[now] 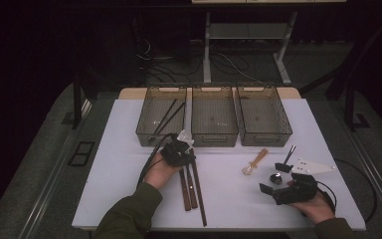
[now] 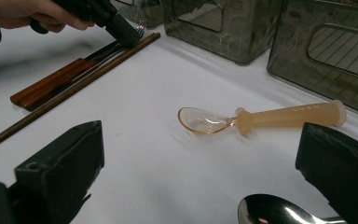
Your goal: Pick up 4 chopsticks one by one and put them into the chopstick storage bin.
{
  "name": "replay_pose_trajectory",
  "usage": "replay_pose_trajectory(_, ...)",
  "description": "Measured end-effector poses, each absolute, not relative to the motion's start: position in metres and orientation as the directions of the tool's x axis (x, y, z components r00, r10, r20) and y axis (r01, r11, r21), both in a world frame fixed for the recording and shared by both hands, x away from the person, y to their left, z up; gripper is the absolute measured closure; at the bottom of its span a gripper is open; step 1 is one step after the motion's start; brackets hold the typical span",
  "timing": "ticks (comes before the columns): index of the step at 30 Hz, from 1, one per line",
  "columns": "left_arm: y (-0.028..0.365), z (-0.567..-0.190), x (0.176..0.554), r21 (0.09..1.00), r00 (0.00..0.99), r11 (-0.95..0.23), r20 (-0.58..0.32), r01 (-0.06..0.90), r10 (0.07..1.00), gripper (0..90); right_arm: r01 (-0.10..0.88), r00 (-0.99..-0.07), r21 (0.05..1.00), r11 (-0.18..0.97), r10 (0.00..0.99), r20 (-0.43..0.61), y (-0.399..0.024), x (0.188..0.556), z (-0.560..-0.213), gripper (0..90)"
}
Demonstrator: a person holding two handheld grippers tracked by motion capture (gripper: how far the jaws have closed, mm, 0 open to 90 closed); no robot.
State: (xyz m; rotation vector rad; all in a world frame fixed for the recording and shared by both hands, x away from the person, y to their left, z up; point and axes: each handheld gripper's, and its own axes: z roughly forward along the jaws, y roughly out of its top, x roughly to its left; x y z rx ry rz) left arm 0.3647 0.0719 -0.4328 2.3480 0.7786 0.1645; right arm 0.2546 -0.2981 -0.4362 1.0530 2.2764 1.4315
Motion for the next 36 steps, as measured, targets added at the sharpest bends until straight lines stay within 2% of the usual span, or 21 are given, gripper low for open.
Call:
replay_pose_trajectory(11,0.059,-0.435,0.366,0.613,0.840,-0.644,-0.062,0.458,0.538,89.1,0.442,-0.707,0.860,0.255,0.689,0.159,-0.298,0.254,-0.436,1.3)
replay_pose_trajectory(21,0.074,-0.429,0.369,0.629,0.799,-0.595,-0.071,0.500,0.597,89.1,0.441,-0.707,0.860,0.255,0.689,0.159,-0.298,0.254,-0.436,1.3)
replay_pose_trajectory(27,0.068,-0.433,0.370,0.620,0.810,-0.618,-0.048,0.482,0.584,89.1,0.440,-0.709,0.861,0.257,0.688,0.157,-0.298,0.254,-0.436,1.4)
replay_pose_trajectory(36,0.061,-0.428,0.374,0.644,0.803,-0.589,-0.067,0.488,0.592,88.9,0.440,-0.709,0.861,0.256,0.688,0.158,-0.298,0.254,-0.436,1.3)
